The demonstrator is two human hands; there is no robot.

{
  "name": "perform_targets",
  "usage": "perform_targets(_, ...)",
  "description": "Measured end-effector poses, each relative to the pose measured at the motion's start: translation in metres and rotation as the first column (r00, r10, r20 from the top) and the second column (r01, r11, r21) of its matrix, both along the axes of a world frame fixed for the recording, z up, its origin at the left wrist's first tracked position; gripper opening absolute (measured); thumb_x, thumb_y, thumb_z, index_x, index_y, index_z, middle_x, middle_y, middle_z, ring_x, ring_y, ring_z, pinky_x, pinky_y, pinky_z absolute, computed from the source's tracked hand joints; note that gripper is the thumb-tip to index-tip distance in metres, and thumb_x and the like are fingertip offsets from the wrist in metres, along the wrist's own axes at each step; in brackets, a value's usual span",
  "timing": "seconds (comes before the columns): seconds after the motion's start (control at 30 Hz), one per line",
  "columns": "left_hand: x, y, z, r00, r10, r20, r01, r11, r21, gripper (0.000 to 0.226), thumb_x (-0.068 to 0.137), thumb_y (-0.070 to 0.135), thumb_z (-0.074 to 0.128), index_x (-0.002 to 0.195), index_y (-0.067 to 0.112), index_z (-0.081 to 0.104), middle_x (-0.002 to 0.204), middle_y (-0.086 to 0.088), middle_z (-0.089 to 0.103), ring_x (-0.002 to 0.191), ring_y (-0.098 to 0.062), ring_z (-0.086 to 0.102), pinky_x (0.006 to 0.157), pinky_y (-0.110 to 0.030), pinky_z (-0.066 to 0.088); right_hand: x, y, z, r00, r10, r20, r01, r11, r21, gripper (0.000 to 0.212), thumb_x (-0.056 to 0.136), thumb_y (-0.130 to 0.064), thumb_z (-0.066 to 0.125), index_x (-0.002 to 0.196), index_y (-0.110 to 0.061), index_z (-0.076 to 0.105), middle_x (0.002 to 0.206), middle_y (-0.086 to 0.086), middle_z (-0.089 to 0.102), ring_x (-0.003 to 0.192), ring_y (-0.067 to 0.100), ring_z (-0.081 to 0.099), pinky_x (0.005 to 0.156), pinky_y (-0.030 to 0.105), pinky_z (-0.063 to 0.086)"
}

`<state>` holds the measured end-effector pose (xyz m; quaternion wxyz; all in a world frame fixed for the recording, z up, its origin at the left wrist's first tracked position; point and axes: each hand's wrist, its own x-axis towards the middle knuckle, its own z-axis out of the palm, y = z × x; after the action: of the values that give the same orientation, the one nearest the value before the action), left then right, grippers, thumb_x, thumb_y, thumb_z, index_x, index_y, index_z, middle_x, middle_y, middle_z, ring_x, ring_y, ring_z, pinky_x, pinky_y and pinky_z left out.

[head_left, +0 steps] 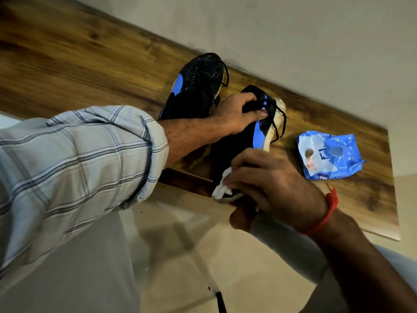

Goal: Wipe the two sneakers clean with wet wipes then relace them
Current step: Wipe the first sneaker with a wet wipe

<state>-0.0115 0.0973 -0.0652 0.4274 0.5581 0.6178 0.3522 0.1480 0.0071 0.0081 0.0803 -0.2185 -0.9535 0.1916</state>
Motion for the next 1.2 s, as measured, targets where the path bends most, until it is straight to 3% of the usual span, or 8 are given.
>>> perform_targets(0.1,0.001,-0.001,0.001,1.000,-0.002,-0.023,0.002,1.000,0.015,0.024,0.093,0.040,0.072,0.105,0.019,0.069,0.091,0.008,0.068,0.077,-0.002,0.061,0.057,-0.009,0.042,0.013,0.026,0.001,0.988,-0.146,-0.055,0.146,0.989,0.000,0.015,0.092,-0.012,0.063,0.100,-0.010,0.076,0.099,0.005,0.062,0.085,0.012,0.059,0.076,0.027,0.050)
perform_targets(0.2,0.000,0.000,0.001,1.000,0.003,-0.005,-0.003,1.000,0.018,0.028,0.092,0.040,0.073,0.105,0.016,0.070,0.098,0.002,0.073,0.090,-0.014,0.068,0.078,-0.032,0.055,0.017,0.029,0.007,0.969,-0.242,-0.044,0.237,0.967,-0.096,0.017,0.092,-0.028,0.067,0.100,-0.018,0.078,0.098,-0.002,0.062,0.082,0.000,0.055,0.076,0.015,0.043)
perform_targets(0.33,-0.001,0.000,0.002,1.000,0.001,-0.011,-0.001,1.000,0.009,0.028,0.091,0.041,0.073,0.104,0.016,0.070,0.098,0.000,0.074,0.092,-0.017,0.069,0.083,-0.040,0.057,0.007,0.012,0.010,0.929,-0.370,0.009,0.370,0.926,-0.078,0.039,0.086,-0.056,0.057,0.088,-0.021,0.076,0.093,-0.006,0.061,0.084,0.009,0.059,0.076,0.026,0.047)
perform_targets(0.43,0.000,-0.001,0.004,1.000,-0.010,-0.013,0.010,1.000,0.019,0.028,0.091,0.041,0.073,0.105,0.017,0.070,0.098,0.001,0.073,0.092,-0.014,0.068,0.079,-0.032,0.055,-0.003,0.001,0.009,0.926,-0.376,0.029,0.377,0.926,-0.014,0.027,0.087,-0.039,0.057,0.083,-0.016,0.071,0.093,0.000,0.063,0.083,0.019,0.060,0.077,0.037,0.050)
perform_targets(0.53,0.002,-0.002,0.007,0.999,-0.042,-0.017,0.042,0.999,0.018,0.026,0.092,0.040,0.073,0.106,0.018,0.070,0.095,0.006,0.071,0.087,-0.007,0.065,0.067,-0.017,0.047,-0.007,-0.010,0.008,0.959,-0.281,0.046,0.282,0.959,-0.018,0.011,0.084,-0.016,0.061,0.088,-0.014,0.070,0.094,0.001,0.065,0.084,0.017,0.060,0.077,0.024,0.045)
perform_targets(0.83,0.004,0.002,0.006,0.997,-0.074,-0.019,0.074,0.997,0.014,0.028,0.090,0.040,0.075,0.104,0.016,0.071,0.099,-0.005,0.074,0.092,-0.020,0.069,0.082,-0.039,0.054,0.016,0.039,-0.003,0.909,-0.415,-0.031,0.416,0.908,0.054,0.019,0.085,-0.011,0.063,0.095,-0.015,0.078,0.098,0.004,0.068,0.091,0.021,0.063,0.083,0.018,0.039)
perform_targets(1.1,-0.003,0.000,0.004,0.996,-0.047,0.069,0.050,0.998,-0.041,0.024,0.090,0.041,0.074,0.103,0.021,0.071,0.099,0.004,0.074,0.094,-0.013,0.069,0.083,-0.035,0.057,-0.013,-0.027,0.009,0.996,0.093,0.009,-0.090,0.984,-0.151,0.015,0.089,-0.002,0.063,0.097,-0.009,0.074,0.104,0.005,0.067,0.094,0.024,0.062,0.081,0.033,0.051)
perform_targets(1.2,-0.003,-0.001,0.007,0.996,-0.058,0.061,0.060,0.998,-0.028,0.026,0.091,0.040,0.074,0.105,0.019,0.071,0.098,0.003,0.074,0.092,-0.013,0.070,0.078,-0.031,0.056,0.000,0.003,0.006,0.999,0.002,0.036,0.003,0.992,-0.124,0.016,0.088,-0.005,0.062,0.097,-0.011,0.075,0.104,0.004,0.068,0.094,0.023,0.064,0.079,0.039,0.054)
